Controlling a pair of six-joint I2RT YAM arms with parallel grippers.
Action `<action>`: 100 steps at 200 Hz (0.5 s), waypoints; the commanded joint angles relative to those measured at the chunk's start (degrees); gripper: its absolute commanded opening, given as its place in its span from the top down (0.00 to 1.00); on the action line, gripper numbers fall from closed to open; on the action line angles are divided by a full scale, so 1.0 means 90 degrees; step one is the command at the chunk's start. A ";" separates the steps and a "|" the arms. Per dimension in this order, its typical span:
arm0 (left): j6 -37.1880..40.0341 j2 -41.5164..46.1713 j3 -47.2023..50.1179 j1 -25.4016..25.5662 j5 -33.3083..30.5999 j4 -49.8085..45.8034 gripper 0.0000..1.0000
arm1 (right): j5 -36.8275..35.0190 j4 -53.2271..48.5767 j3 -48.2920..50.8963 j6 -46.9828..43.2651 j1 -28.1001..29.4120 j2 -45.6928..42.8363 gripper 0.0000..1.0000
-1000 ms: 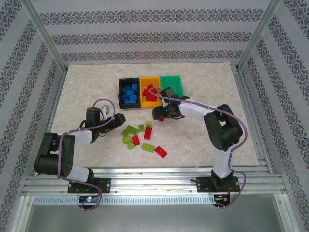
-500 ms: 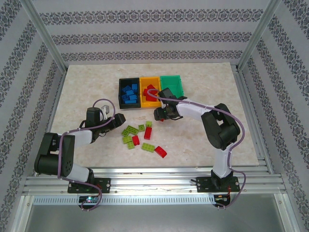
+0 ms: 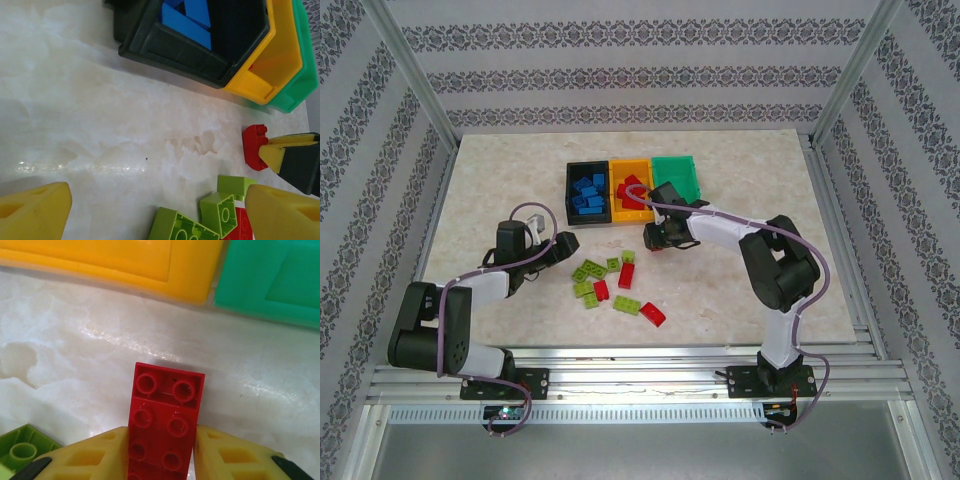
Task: Sort the legos into containers by color
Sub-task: Pick up the lego from the center of the table.
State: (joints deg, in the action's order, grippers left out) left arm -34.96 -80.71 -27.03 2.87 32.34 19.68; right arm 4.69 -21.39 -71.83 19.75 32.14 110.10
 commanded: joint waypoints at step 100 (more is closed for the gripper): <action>0.0641 0.0719 -0.0179 0.0479 -0.0863 -0.0720 0.10 | 0.0648 0.0111 0.0191 0.0198 0.0037 -0.0861 0.66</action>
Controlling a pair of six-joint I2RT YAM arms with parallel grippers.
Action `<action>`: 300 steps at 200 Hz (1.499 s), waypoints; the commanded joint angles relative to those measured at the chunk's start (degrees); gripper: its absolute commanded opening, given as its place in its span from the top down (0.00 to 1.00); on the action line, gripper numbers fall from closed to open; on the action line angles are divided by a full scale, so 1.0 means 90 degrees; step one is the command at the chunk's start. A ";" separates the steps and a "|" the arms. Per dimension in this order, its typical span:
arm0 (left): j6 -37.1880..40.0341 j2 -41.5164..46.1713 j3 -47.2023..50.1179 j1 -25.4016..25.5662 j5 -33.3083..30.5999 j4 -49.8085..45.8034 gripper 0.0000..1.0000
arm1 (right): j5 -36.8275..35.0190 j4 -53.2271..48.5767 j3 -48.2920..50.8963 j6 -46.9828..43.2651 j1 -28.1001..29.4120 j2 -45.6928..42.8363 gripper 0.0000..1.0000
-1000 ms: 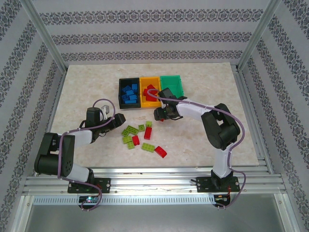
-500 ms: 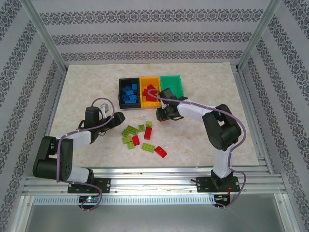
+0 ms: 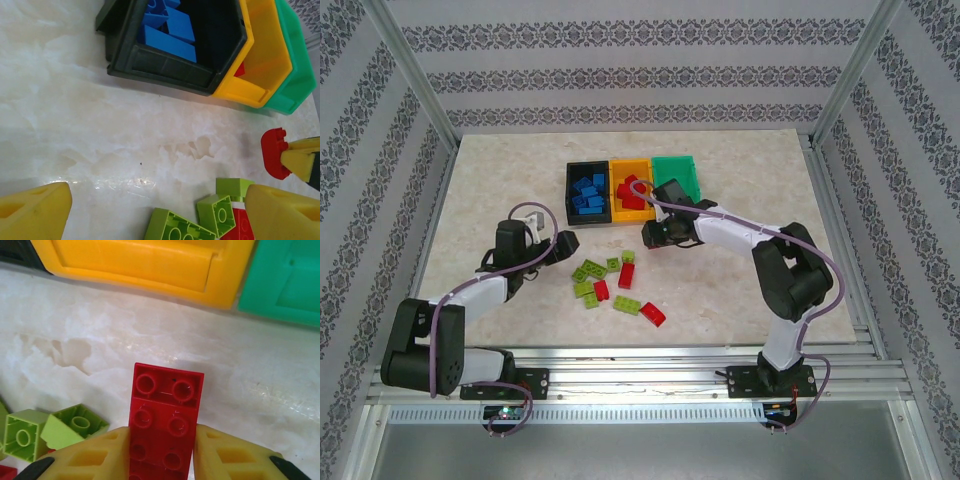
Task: Sort the legos into containers by color
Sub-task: Pick up the lego from the center of the table, then place the lego in the container.
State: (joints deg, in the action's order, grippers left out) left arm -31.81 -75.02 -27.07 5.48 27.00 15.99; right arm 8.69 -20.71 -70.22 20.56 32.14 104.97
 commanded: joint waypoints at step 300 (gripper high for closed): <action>0.1691 -0.0378 -0.1138 0.2182 -0.1670 -0.1285 0.11 | 0.1036 0.0747 -0.0791 -0.0072 -0.0593 -0.0181 0.42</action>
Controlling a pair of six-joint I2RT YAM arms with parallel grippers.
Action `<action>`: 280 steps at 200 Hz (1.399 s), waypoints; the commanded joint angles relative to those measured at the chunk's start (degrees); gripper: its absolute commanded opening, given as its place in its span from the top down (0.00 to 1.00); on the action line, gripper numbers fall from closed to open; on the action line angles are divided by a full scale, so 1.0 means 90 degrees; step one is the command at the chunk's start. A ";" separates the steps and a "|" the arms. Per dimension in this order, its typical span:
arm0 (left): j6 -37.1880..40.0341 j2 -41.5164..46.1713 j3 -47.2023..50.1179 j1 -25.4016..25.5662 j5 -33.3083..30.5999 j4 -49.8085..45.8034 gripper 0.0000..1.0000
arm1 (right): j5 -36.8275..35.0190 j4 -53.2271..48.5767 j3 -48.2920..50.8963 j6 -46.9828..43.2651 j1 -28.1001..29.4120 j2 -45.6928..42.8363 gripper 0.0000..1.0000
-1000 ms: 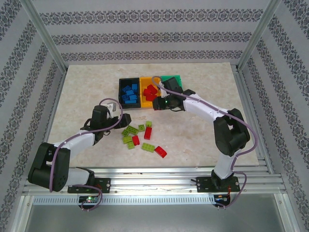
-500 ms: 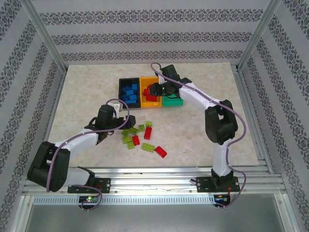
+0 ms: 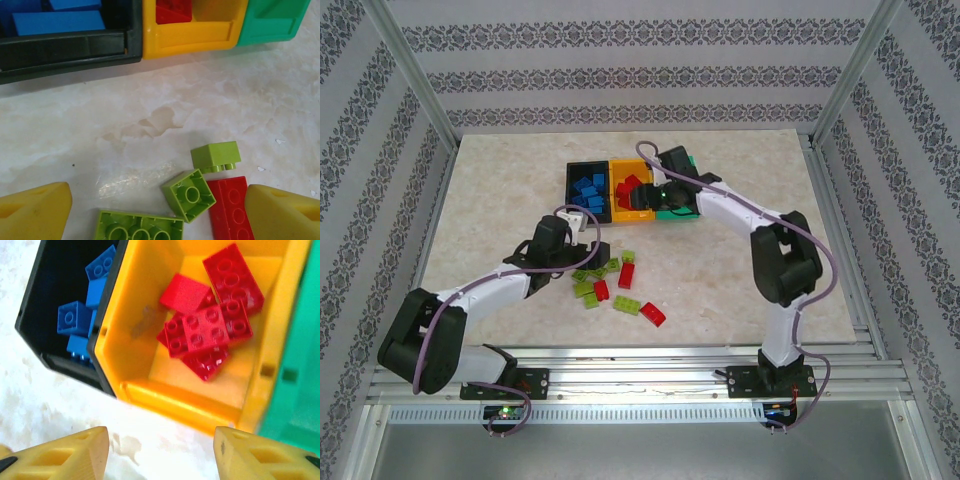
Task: Sort the legos into containers by color
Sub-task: Pick up the lego from the center of the table.
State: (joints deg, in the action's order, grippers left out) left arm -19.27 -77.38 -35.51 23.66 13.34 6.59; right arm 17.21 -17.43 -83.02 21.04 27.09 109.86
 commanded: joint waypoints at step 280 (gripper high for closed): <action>-0.1495 -0.2254 -0.2305 0.2957 -0.2384 -0.3141 0.32 | 0.0868 0.2897 0.4060 0.0185 -0.0333 -0.1661 0.37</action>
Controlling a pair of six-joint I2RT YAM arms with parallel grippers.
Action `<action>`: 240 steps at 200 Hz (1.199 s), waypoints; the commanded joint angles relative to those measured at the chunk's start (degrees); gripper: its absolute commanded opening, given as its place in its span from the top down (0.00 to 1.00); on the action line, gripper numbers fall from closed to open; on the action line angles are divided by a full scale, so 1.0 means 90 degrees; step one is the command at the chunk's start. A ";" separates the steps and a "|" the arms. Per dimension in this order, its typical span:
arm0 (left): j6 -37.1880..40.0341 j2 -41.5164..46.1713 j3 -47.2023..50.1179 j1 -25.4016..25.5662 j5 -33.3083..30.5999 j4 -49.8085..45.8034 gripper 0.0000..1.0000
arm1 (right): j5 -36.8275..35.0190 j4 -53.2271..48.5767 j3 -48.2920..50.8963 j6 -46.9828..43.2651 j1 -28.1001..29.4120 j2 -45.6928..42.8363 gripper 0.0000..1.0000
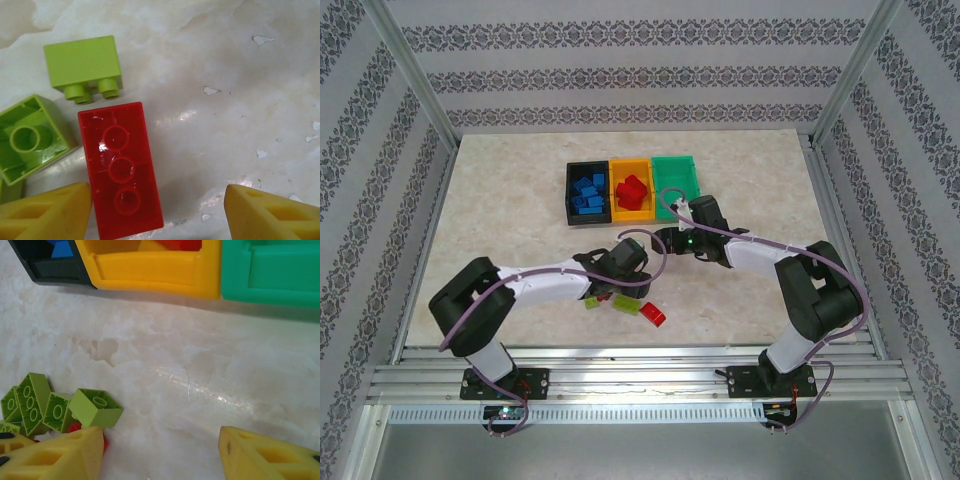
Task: Sort the legos into containers by color
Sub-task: Pick up the lego from the center of the table, then place the lego in the container.
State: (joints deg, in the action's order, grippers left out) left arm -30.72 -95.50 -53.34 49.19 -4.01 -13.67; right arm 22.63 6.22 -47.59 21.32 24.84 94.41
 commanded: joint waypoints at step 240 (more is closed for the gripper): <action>0.0393 0.0391 -0.1899 -0.0280 -0.0811 -0.1489 0.65 | 0.1059 0.1788 0.0910 0.1302 -0.0776 -0.0077 0.36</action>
State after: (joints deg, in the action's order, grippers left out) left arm -31.09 -92.09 -66.35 48.80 -9.76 -23.14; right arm 30.98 19.57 -40.64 31.90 18.46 94.43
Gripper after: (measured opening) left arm 0.352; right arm 0.635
